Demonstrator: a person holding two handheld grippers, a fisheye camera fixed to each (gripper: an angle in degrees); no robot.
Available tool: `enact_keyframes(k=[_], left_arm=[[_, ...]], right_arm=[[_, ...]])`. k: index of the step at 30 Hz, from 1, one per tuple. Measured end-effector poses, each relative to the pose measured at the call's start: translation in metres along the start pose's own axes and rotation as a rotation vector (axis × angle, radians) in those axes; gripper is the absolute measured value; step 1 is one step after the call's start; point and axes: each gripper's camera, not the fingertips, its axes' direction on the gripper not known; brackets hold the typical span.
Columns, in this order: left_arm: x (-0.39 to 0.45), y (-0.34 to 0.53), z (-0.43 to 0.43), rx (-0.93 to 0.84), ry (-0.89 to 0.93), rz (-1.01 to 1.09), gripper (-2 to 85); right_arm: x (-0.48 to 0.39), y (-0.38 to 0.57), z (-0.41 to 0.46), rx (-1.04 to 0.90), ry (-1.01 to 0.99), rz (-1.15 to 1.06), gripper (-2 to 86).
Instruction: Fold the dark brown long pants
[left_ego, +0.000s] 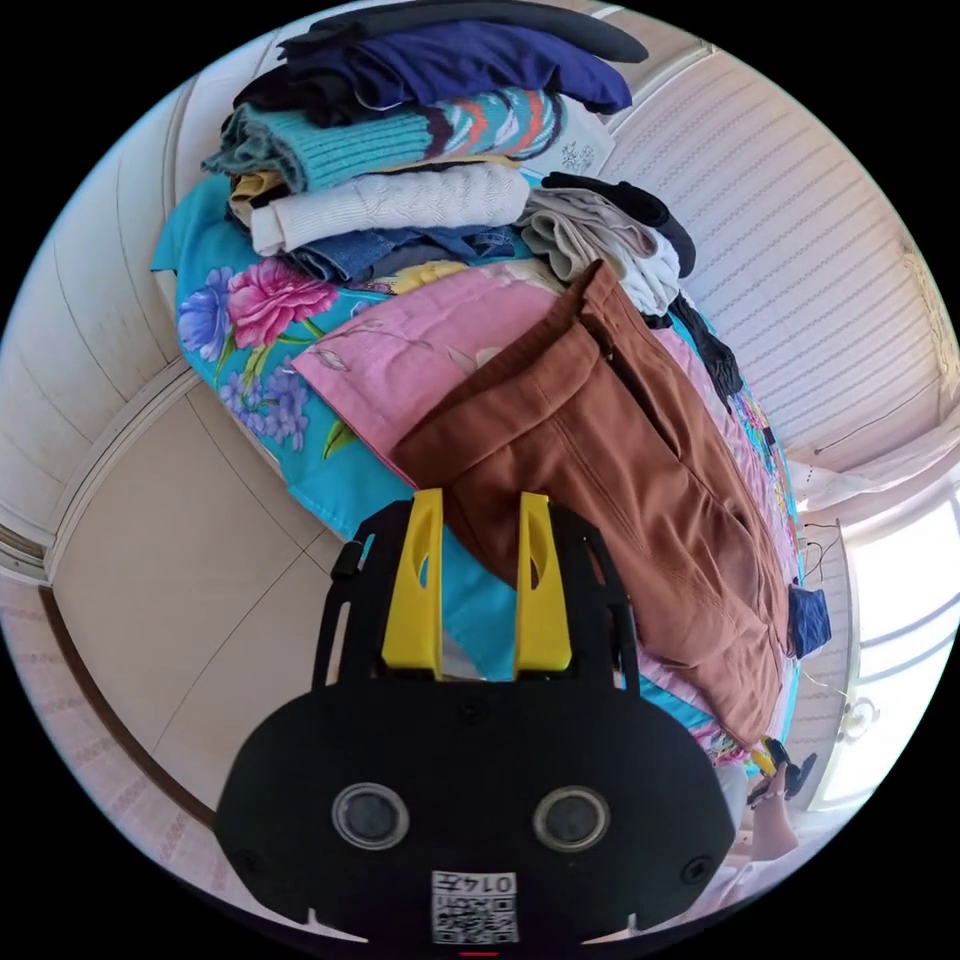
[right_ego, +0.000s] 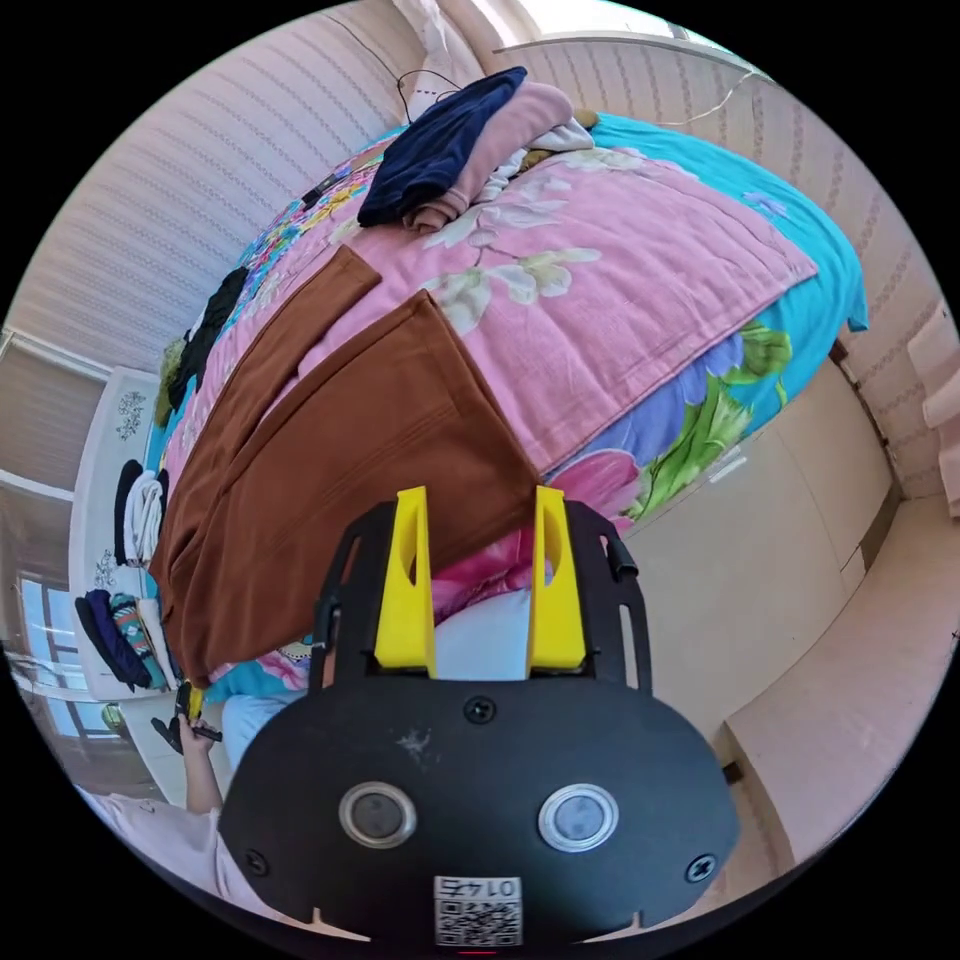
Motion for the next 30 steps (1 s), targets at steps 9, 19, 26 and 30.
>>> enact_keyframes(k=[9,19,26,30], left_arm=[[0.025,-0.006,-0.019,0.02,0.026,0.077,3.3],[0.061,-0.03,-0.059,0.085,0.108,0.183,-0.4],[0.083,-0.061,-0.072,0.138,0.193,0.21,-0.6],[0.092,-0.087,-0.07,0.158,0.253,0.197,-0.6]], right_arm=[[0.061,0.002,0.005,0.012,-0.114,-0.106,1.6],[0.113,-0.009,-0.005,0.07,-0.168,-0.186,0.4],[0.109,-0.044,-0.017,0.135,-0.191,-0.304,0.3],[0.1,-0.075,-0.016,0.148,-0.168,-0.372,0.2]])
